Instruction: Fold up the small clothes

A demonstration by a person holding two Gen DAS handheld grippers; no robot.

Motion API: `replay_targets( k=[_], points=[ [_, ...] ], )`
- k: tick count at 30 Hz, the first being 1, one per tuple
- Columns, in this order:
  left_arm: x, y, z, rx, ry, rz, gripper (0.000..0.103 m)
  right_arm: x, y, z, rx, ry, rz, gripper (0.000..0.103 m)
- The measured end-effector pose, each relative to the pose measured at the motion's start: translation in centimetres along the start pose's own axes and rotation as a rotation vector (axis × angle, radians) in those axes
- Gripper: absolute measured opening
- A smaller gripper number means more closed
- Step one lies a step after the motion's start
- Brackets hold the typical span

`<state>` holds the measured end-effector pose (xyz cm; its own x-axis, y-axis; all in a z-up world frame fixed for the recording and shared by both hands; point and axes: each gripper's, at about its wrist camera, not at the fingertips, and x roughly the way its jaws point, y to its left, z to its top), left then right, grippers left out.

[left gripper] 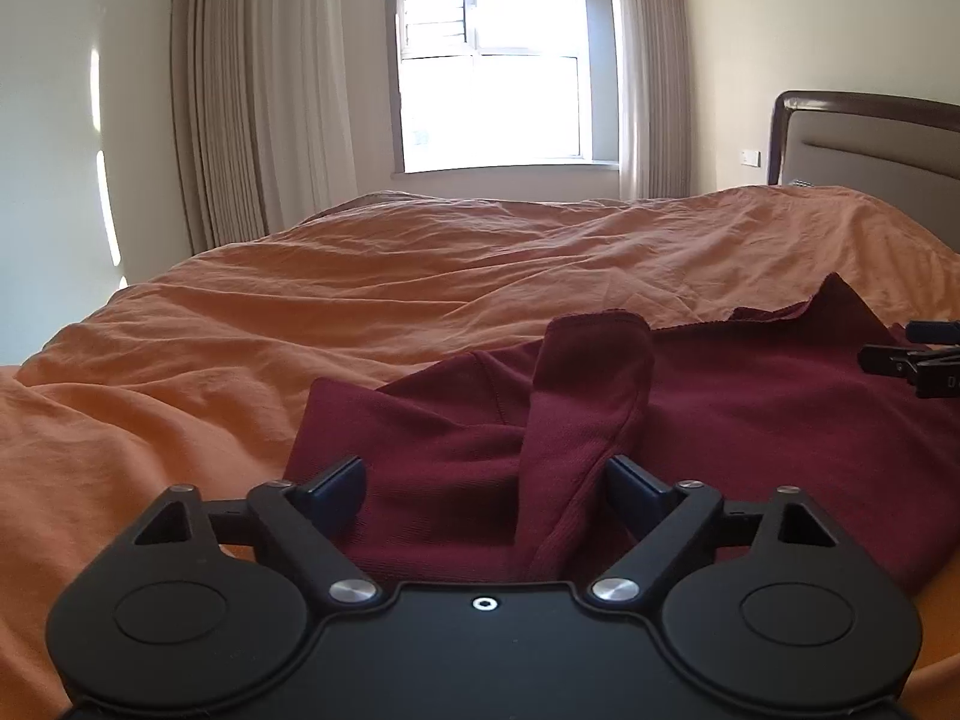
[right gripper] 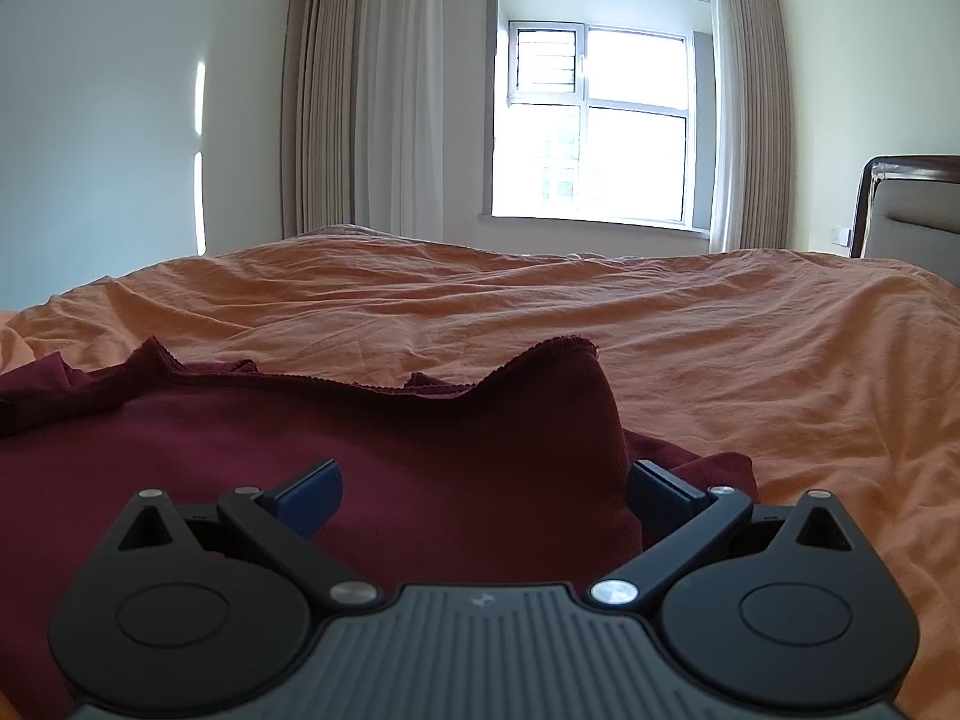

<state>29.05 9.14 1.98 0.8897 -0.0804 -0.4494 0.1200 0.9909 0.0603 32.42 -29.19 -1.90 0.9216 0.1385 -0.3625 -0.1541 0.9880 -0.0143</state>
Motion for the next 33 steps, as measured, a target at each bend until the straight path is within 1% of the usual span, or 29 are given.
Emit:
replay_targets(
  k=[1,2,5,8,9,10,12,13,14,15,17,19,21,25,28,30,33],
  points=[
    [0.2,0.5,0.2,-0.024,0.002,0.020,0.080,0.2,0.1,-0.2,-0.001,0.007,-0.012,0.103],
    [0.6,1.0,0.3,-0.052,0.007,0.038,0.078,0.5,0.2,-0.6,-0.005,0.011,-0.023,0.103],
    [1.3,2.6,0.9,-0.134,-0.001,0.092,0.075,0.9,0.6,-1.2,-0.023,0.006,-0.046,0.103],
    [2.5,4.1,1.0,-0.184,0.038,0.180,0.074,0.8,1.0,-1.5,-0.041,-0.001,-0.059,0.103],
    [2.8,4.7,0.9,-0.208,0.053,0.202,0.074,0.7,0.9,-1.5,-0.041,-0.004,-0.059,0.103],
    [2.8,5.3,0.7,-0.232,0.060,0.204,0.074,0.7,0.9,-1.5,-0.036,-0.008,-0.056,0.103],
    [2.0,5.9,0.2,-0.281,0.031,0.155,0.081,0.6,0.5,-1.6,-0.017,-0.017,-0.047,0.103],
    [1.2,6.0,-0.3,-0.303,-0.007,0.116,0.091,0.5,0.3,-1.6,-0.006,-0.020,-0.045,0.103],
    [0.4,5.9,-0.6,-0.316,-0.037,0.093,0.100,0.4,0.1,-1.6,0.009,-0.023,-0.045,0.103],
    [-0.3,5.7,-1.1,-0.321,-0.071,0.074,0.102,0.4,-0.1,-1.6,0.023,-0.023,-0.047,0.103],
    [-1.1,5.1,-1.8,-0.307,-0.100,0.050,0.102,0.6,-0.4,-1.6,0.045,-0.018,-0.048,0.103],
    [-0.8,4.7,-2.6,-0.290,-0.086,0.046,0.102,0.7,-0.5,-1.7,0.056,-0.010,-0.046,0.103],
    [-0.1,4.6,-3.6,-0.293,-0.076,0.043,0.102,0.7,-0.4,-1.8,0.055,-0.014,-0.054,0.103],
    [0.1,4.5,-5.3,-0.288,-0.125,0.031,0.102,0.3,-0.2,-1.7,0.043,-0.026,-0.060,0.103],
    [-0.2,4.4,-5.6,-0.285,-0.143,0.019,0.102,0.4,0.1,0.1,0.016,0.017,-0.063,0.103],
    [-1.0,4.3,-5.3,-0.308,-0.132,0.018,0.102,0.6,0.5,1.8,-0.025,0.008,-0.072,0.103],
    [-3.2,3.9,-4.7,-0.340,-0.126,-0.020,0.102,2.2,1.5,3.8,-0.106,0.005,-0.038,0.103]
  ],
)
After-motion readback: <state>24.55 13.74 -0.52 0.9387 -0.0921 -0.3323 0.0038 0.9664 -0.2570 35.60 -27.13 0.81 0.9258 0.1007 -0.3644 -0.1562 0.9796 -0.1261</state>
